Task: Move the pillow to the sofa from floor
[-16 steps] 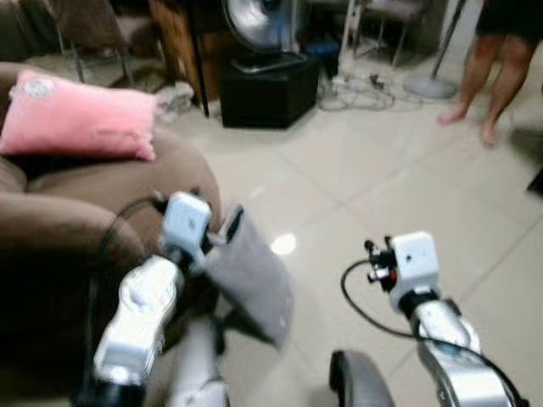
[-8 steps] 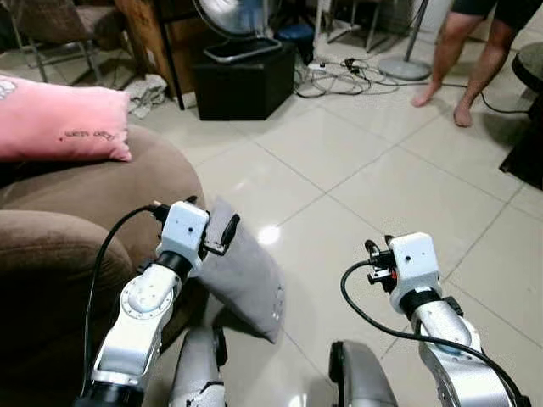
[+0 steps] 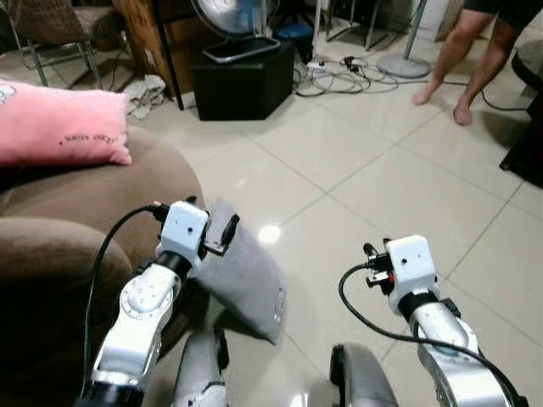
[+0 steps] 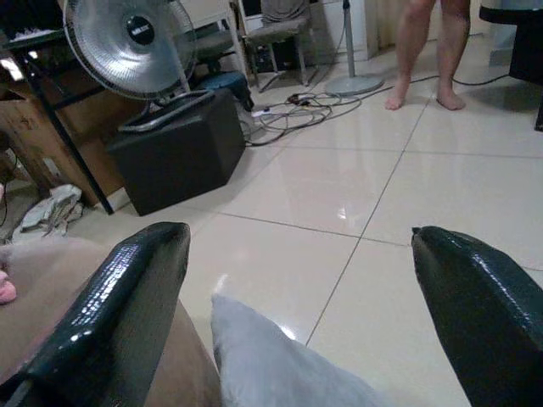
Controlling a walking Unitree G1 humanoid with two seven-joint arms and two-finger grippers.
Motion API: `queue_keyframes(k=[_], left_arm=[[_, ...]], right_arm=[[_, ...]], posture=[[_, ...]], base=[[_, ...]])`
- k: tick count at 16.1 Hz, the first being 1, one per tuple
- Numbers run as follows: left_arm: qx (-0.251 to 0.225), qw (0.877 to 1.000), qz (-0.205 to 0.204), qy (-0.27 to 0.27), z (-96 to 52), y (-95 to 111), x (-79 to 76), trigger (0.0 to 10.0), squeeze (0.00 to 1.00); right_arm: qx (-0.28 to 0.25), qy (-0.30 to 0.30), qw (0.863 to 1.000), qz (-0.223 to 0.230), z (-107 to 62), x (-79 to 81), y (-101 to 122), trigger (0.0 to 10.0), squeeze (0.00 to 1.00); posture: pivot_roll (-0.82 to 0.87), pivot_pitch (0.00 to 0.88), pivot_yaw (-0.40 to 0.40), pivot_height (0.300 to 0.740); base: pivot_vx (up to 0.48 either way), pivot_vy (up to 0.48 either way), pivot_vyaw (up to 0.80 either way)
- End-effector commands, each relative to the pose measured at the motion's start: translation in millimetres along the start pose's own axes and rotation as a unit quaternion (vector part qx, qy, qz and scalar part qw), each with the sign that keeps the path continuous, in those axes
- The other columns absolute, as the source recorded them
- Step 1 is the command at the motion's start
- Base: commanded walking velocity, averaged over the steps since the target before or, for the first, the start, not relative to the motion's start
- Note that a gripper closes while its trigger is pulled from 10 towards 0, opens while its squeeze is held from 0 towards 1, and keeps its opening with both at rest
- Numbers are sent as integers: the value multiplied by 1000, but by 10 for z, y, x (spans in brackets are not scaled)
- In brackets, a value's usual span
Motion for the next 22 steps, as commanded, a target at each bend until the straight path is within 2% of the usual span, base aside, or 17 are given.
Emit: queue_keyframes(k=[1, 6, 11, 17, 18, 20, 22], left_arm=[[-5, 1000, 4, 4, 24, 32, 39, 10000, 0], [-6, 1000, 5, 6, 27, 37, 49, 10000, 0], [-6, 1000, 6, 5, 43, 42, 56, 10000, 0], [-5, 1000, 7, 7, 50, 40, 68, 10000, 0], [-5, 1000, 8, 7, 46, 38, 70, 10000, 0], [-4, 1000, 1, 7, 44, 32, 71, 10000, 0], [23, 999, 21, -17, 39, -80, 31, 10000, 0]], right_arm=[[-9, -1, 1000, 3, 15, -17, 37, 10000, 0], [-10, -2, 1000, 4, 27, -18, 40, 10000, 0], [-7, 11, 1000, -20, 27, 3, 38, 10000, 0], [0, 23, 999, -31, 31, 35, 11, 10000, 0], [2, 15, 1000, -6, 20, 4, -4, 10000, 0], [5, 16, 1000, -4, 19, 4, -15, 10000, 0], [21, 22, 1000, 5, 1, 39, -75, 10000, 0]], posture=[[-85, 0, 24, 585], [-84, 0, 24, 585], [-88, 0, 31, 585], [-86, 0, 29, 585], [-85, 0, 29, 585], [-85, 0, 30, 585], [-87, 0, 36, 580]], base=[[315, 0, 0], [316, 0, 0], [314, 0, 0], [309, 0, 764], [281, 0, 0], [0, 0, 0], [0, 0, 0]])
Point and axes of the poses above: a point about 5 cm out from each wrist's last joint towards the gripper, its own z axis pointing out of the wrist towards the gripper, its own y axis along the axis of the wrist's last joint, x = y × z, the point moved 1 cm from there along z, pointing out of the wrist towards the gripper, and after that the axes turned 8 degrees about z, right-handed, at the moved point
